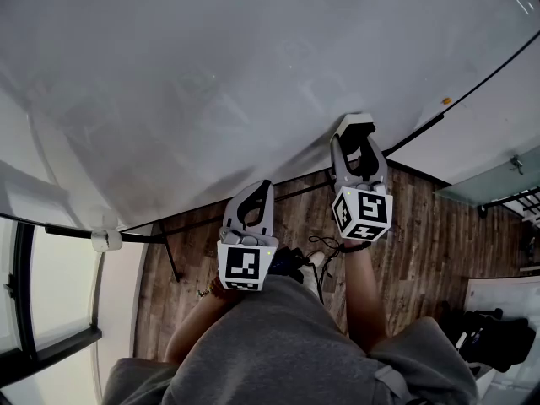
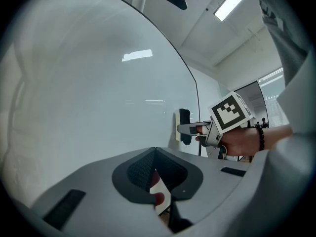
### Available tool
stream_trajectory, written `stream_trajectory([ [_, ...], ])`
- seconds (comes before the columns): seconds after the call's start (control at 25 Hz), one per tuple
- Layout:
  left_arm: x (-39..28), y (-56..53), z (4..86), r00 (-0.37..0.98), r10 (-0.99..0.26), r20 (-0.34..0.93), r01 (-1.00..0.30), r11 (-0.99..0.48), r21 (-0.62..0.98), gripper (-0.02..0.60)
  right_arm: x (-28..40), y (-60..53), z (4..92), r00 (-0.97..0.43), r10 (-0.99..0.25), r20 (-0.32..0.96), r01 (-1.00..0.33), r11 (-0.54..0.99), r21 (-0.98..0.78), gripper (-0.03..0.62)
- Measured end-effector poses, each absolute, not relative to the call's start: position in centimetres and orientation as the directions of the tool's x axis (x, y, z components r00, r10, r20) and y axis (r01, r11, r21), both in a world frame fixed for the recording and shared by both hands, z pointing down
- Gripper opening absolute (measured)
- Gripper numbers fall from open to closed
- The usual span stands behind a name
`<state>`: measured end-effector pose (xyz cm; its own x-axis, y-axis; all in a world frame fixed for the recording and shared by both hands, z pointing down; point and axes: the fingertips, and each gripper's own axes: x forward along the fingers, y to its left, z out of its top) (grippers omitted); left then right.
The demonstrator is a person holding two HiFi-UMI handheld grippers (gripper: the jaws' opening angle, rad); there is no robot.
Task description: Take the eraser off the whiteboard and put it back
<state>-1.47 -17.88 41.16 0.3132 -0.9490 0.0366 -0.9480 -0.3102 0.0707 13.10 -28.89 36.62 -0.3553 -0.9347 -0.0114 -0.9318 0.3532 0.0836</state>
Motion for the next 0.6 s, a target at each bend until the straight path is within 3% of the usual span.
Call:
stream_trajectory([
  [0.6, -1.76, -17.99, 41.10, 0.304, -0.952, 0.037, -0.951, -0.301, 0.066, 0.007, 12.98, -29.19, 36.19, -0.358, -0.934, -0.019, -0.932, 0.355, 0.076, 0.235],
])
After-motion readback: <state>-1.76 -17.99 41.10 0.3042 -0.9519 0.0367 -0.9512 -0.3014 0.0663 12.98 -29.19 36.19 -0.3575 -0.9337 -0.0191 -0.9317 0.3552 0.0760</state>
